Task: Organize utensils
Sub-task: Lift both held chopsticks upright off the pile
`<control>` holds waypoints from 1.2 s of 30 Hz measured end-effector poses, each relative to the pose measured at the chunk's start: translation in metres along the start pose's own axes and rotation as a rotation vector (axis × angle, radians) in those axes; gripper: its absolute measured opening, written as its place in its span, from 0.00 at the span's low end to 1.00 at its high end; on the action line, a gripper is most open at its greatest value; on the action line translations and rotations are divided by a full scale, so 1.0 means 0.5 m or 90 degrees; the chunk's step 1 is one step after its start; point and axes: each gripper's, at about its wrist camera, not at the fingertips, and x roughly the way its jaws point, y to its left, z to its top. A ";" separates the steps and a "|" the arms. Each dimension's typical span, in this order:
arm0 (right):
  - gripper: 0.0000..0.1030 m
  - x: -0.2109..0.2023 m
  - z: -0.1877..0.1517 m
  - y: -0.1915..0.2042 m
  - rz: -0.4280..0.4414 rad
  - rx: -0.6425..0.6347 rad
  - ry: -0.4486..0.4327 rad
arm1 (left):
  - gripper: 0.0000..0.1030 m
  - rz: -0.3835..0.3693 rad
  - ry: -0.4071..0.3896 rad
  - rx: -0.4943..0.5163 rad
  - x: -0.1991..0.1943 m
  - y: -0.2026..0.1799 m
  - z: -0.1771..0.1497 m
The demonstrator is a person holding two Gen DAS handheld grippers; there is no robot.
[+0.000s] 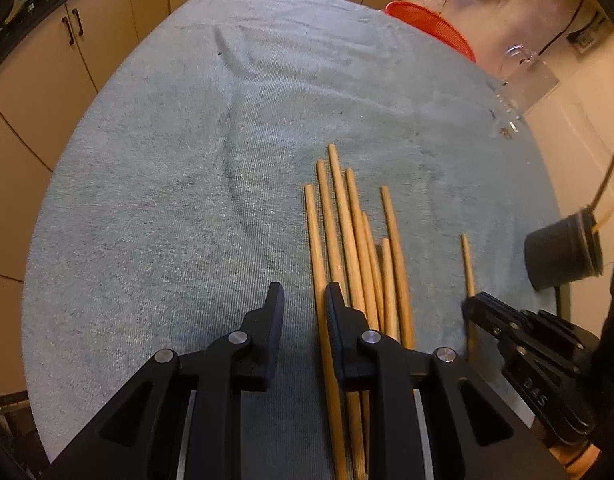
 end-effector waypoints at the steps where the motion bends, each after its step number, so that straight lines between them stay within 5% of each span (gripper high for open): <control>1: 0.09 0.000 -0.001 -0.001 0.002 -0.001 0.000 | 0.19 0.000 0.002 -0.002 0.003 0.000 0.002; 7: 0.09 -0.001 0.000 -0.005 0.001 -0.011 0.006 | 0.18 0.031 -0.001 0.014 0.015 -0.019 0.016; 11: 0.10 0.004 0.010 0.011 -0.023 -0.035 0.014 | 0.07 0.068 -0.007 0.022 0.021 -0.026 0.024; 18: 0.07 -0.001 0.017 0.000 0.010 -0.017 -0.004 | 0.06 0.030 -0.036 0.009 -0.006 -0.004 0.016; 24: 0.07 -0.104 0.009 -0.001 0.074 0.002 -0.118 | 0.06 0.012 -0.122 0.018 -0.111 -0.009 -0.008; 32: 0.07 -0.271 -0.063 0.023 0.082 -0.036 -0.302 | 0.06 -0.005 -0.223 0.036 -0.250 -0.039 -0.064; 36: 0.07 -0.306 -0.098 0.034 0.076 -0.046 -0.340 | 0.06 -0.007 -0.248 0.045 -0.290 -0.053 -0.077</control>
